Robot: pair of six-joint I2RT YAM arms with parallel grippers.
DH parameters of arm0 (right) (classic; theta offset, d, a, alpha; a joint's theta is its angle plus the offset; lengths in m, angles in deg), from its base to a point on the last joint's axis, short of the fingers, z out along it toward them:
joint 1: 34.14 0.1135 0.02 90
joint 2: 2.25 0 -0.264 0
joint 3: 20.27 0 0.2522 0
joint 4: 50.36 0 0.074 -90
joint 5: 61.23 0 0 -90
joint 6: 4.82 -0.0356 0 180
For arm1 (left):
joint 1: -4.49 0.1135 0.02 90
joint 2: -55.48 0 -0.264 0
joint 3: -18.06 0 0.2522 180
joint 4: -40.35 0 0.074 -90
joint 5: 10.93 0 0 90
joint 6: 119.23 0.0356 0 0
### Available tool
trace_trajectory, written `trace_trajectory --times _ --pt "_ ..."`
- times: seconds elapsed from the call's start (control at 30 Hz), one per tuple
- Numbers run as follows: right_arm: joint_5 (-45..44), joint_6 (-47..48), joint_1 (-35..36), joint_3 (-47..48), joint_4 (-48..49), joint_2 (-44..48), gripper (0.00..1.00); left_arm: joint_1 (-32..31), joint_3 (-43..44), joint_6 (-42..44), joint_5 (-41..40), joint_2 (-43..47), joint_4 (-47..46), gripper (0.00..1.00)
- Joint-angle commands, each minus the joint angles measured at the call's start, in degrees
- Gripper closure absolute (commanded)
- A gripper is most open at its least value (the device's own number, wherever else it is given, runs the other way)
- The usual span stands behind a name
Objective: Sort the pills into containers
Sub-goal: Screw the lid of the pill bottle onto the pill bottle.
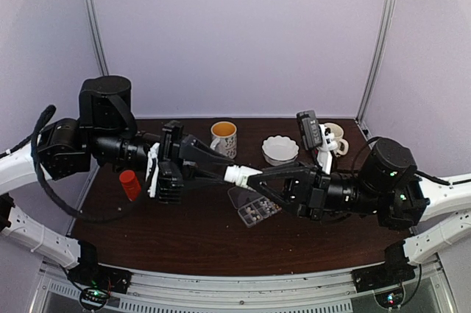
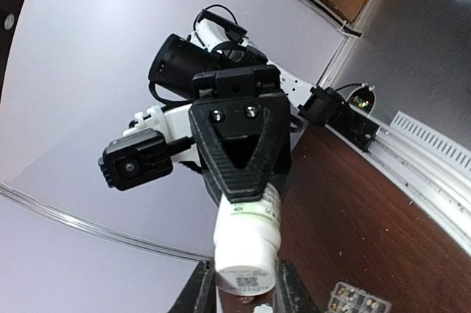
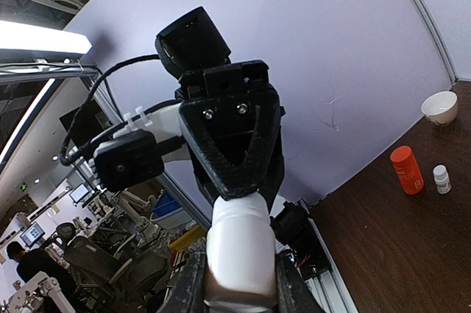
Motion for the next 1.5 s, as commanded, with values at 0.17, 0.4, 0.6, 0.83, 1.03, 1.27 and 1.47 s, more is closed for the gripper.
trace_trajectory --times 0.17,0.4,0.6,0.83,1.03,1.27,1.47 --pt "0.3 1.1 -1.8 1.5 1.5 1.6 1.00 0.3 -3.9 26.6 -6.4 5.5 0.5 0.76" --pt "-4.8 10.7 -3.2 4.8 -12.5 4.9 1.00 0.3 -10.8 17.3 -11.1 8.5 -5.7 0.02" --pt "-9.4 21.8 -3.3 5.1 -21.6 9.1 1.00 0.3 -14.2 -5.2 -16.2 13.0 -12.9 0.02" --pt "-9.8 36.5 -3.2 3.2 -21.9 11.5 1.00 -0.1 -14.6 -46.3 -13.8 14.1 -18.8 0.02" --pt "-8.4 43.7 -3.2 1.9 -19.5 11.6 1.00 0.0 -15.2 -76.9 -7.5 11.8 -28.1 0.03" --pt "-6.7 49.9 -1.8 3.6 -19.0 9.4 1.00 0.5 -10.5 -93.5 -2.0 6.2 -26.1 0.04" --pt "-8.7 54.6 0.6 8.0 -22.2 5.6 1.00 0.4 -9.3 -103.8 1.3 2.8 -25.1 0.17"
